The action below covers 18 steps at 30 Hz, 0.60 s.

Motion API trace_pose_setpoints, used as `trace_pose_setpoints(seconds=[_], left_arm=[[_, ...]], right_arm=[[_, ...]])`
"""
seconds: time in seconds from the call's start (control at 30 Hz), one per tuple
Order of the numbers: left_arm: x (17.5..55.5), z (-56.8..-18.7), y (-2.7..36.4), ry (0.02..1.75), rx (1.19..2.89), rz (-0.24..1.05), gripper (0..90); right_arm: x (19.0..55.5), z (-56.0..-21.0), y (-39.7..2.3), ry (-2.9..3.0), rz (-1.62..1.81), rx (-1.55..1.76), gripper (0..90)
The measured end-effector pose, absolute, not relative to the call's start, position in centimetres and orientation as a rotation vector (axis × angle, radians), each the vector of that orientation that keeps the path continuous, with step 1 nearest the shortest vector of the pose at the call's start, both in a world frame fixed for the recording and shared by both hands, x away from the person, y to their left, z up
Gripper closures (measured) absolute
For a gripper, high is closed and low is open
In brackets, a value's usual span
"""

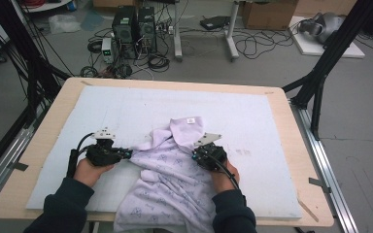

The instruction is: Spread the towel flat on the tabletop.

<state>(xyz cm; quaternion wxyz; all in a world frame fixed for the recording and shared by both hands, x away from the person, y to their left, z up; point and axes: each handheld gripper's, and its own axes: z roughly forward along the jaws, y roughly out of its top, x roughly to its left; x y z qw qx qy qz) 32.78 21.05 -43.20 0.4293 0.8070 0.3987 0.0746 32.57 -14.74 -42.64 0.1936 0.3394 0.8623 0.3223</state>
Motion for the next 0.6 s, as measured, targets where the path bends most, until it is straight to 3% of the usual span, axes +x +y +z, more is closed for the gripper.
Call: trace_pose_setpoints(seconds=[0.17,0.47,0.53,0.6], left_arm=[[32.2,-43.9,20.8,0.983,2.017,0.167,84.1],[32.8,-44.0,19.8,0.952,2.002,0.017,80.1],[32.9,-44.0,19.8,0.948,1.973,0.037,72.9],[32.9,-43.6,20.2,0.947,1.923,0.117,57.9]], right_arm=[[32.6,-42.1,-18.5,2.326,0.997,1.128,84.5],[30.9,-42.4,-24.8,2.146,0.981,1.347,85.7],[30.7,-43.0,-26.0,2.109,0.946,1.423,78.4],[30.5,-43.5,-26.7,2.079,1.0,1.435,73.5]])
